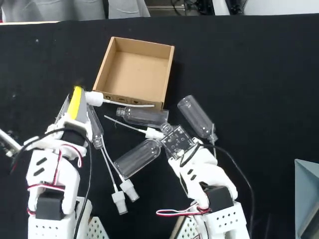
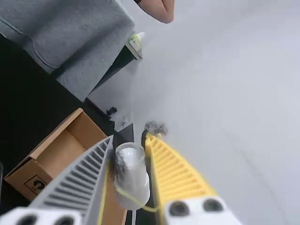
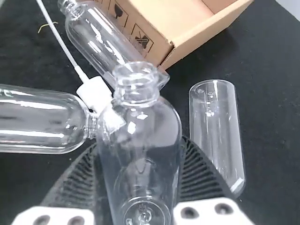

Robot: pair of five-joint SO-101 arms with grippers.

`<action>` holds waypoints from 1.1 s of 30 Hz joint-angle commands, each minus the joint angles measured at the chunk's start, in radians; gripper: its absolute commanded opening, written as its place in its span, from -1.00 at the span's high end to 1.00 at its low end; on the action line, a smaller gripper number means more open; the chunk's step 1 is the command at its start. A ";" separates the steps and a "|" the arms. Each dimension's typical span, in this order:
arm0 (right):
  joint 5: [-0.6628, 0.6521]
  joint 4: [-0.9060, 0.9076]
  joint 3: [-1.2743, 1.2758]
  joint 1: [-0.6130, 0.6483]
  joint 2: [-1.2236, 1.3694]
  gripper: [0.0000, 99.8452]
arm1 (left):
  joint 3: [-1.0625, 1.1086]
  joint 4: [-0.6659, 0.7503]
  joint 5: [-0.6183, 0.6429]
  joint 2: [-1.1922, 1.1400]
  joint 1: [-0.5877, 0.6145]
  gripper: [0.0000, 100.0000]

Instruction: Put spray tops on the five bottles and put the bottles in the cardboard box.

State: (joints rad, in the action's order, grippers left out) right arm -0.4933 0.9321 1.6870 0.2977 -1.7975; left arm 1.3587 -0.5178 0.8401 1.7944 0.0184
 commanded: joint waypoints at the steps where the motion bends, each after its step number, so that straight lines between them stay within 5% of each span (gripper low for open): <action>1: -0.012 0.005 -0.005 0.029 -0.101 0.94 | 0.002 0.025 0.006 0.031 -0.081 0.94; 26: -0.011 0.025 -0.005 0.023 -0.101 0.94 | -0.008 -0.057 -0.041 0.029 -0.143 0.94; 33: -0.005 0.025 -0.005 0.021 -0.101 0.94 | -0.133 -0.233 -0.043 0.029 -0.174 0.94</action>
State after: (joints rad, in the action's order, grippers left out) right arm -0.4979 0.9567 1.6870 0.2992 -1.7975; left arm 1.3433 -0.6713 0.8109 1.8098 -0.1381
